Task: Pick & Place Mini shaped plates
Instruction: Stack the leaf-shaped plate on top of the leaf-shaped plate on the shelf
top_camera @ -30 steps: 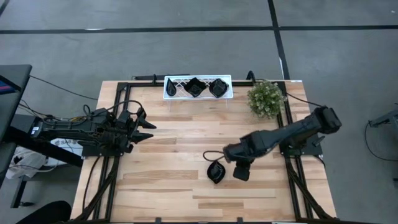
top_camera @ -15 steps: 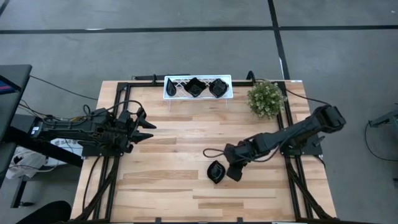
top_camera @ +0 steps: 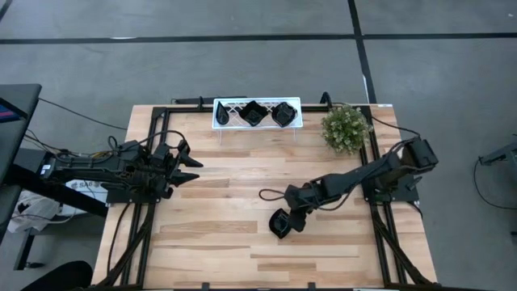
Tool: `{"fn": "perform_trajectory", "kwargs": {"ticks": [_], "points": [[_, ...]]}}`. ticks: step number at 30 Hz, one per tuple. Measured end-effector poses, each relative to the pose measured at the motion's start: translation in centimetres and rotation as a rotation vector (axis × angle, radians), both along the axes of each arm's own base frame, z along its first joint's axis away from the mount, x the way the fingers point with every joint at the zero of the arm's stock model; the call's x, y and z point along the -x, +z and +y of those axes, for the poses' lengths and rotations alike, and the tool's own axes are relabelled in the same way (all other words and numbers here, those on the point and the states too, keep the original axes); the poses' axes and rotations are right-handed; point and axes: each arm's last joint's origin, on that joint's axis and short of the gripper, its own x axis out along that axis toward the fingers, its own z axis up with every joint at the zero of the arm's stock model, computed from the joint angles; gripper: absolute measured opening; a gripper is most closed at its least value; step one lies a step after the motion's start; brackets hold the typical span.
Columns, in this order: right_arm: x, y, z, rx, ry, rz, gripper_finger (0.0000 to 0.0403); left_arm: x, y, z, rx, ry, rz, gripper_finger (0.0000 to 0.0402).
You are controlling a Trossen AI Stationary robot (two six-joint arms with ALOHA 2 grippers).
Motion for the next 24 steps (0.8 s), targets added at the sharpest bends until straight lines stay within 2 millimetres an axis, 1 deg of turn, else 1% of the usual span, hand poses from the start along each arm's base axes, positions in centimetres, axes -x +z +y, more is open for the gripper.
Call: {"fn": "perform_trajectory", "kwargs": {"ticks": [4,9,13,18,24], "points": [[-0.7,-1.8,0.2,0.004,0.014,0.029,0.0169,0.0,0.0,0.0,0.0,0.0,0.0,0.0173],[-1.2,-2.5,0.4,-0.02,0.029,0.03,0.0179,0.0,0.0,0.0,0.0,0.0,0.0,0.0173],[-1.4,-3.0,0.5,-0.024,0.031,0.037,0.0178,0.0,0.0,0.0,0.0,0.0,0.0,0.0173],[-1.7,-3.4,0.5,-0.032,0.031,0.021,0.0159,0.0,0.0,0.0,0.0,0.0,0.0,0.0173],[-1.8,-3.4,0.3,-0.032,0.021,0.022,0.011,0.0,0.0,0.0,0.0,0.0,0.0,0.0173]]}}
